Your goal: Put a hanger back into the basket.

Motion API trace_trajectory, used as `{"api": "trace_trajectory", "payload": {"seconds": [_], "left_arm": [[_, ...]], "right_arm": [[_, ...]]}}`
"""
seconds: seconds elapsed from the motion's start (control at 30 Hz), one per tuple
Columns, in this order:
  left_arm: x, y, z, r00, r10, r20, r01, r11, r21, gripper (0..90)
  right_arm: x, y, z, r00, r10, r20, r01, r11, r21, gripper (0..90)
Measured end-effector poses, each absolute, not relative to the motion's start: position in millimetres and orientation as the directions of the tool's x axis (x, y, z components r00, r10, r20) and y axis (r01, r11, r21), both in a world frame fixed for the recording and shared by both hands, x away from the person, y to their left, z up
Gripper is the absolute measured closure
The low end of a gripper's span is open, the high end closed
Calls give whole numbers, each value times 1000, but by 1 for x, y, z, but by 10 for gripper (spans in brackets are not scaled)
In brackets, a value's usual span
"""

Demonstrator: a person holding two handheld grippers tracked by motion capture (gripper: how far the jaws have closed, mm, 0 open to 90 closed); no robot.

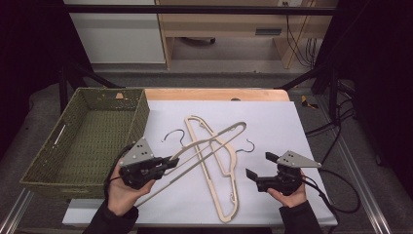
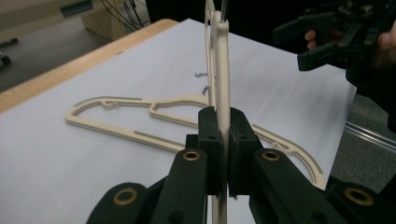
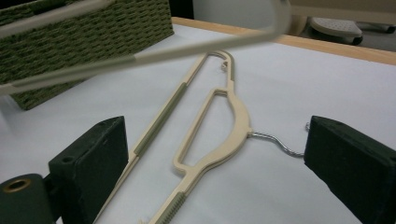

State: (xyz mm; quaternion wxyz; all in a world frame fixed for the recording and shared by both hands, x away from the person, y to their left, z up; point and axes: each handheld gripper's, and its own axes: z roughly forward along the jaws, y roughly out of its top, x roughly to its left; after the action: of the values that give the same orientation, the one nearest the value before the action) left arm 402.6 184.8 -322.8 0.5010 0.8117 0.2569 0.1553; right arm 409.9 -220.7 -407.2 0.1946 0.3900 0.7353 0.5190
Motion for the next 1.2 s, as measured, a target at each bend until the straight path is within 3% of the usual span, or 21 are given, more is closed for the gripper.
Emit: {"api": "trace_trajectory", "payload": {"seconds": [0.2, 0.63, 1.2], "left_arm": [[407, 207, -299, 803, 596, 5, 247, -340, 907, 861], [435, 263, -261, 771, 636, -10, 250, -288, 924, 861], [471, 334, -258, 663, 748, 21, 297, -288, 910, 861]], "right_arm": [[410, -228, -409, -583, 800, 141, 388, 122, 914, 48], [408, -231, -408, -592, 791, 153, 387, 112, 915, 47], [409, -231, -408, -588, 794, 153, 385, 109, 917, 47]]}}
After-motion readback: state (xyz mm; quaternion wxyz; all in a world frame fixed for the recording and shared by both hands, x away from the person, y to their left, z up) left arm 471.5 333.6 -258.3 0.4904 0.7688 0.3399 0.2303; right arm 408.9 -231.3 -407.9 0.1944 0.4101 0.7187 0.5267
